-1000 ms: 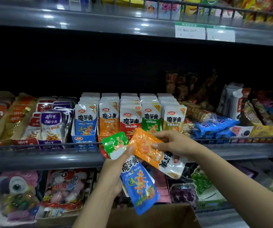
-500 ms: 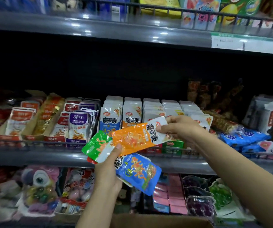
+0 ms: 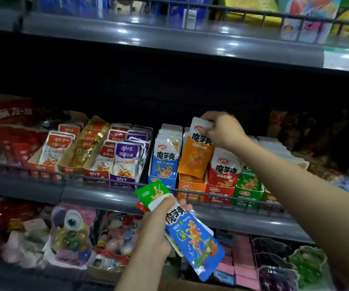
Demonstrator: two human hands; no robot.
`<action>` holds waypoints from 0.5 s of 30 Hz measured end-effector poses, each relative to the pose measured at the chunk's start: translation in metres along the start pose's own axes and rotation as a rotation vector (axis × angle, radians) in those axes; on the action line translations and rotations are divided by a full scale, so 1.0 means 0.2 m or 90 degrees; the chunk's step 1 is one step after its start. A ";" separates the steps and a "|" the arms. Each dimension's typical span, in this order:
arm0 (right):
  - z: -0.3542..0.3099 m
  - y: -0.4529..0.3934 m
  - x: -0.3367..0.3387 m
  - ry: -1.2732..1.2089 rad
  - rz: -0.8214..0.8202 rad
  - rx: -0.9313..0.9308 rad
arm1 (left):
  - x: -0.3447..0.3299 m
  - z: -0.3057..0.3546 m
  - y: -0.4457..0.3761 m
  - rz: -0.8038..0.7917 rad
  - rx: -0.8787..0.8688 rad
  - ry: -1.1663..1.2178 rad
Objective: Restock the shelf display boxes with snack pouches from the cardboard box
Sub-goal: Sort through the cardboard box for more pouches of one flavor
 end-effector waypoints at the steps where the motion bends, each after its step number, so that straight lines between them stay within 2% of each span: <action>1: 0.00 -0.01 -0.03 0.015 -0.015 -0.017 | 0.00 0.00 0.00 -0.012 0.008 -0.004; 4: 0.03 -0.03 -0.14 0.079 -0.106 -0.096 | 0.00 0.01 0.01 -0.035 0.016 -0.024; 7: 0.08 -0.02 -0.21 0.121 -0.172 -0.123 | 0.00 0.06 0.01 -0.041 -0.026 -0.031; 13: 0.11 -0.03 -0.20 0.027 -0.173 -0.103 | 0.00 0.11 0.02 -0.045 -0.092 -0.039; 15: 0.09 -0.01 -0.17 -0.023 -0.145 -0.078 | 0.01 0.11 0.02 -0.041 -0.107 -0.062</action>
Point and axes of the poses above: each hand's wrist, its own y-axis away from the middle knuckle, its own x-axis out of the back of the hand, z = x × y, the point moved 8 cm from there along -y, towards the middle knuckle, and after that the axes turned 10 degrees about -y, right-handed, at the moved point
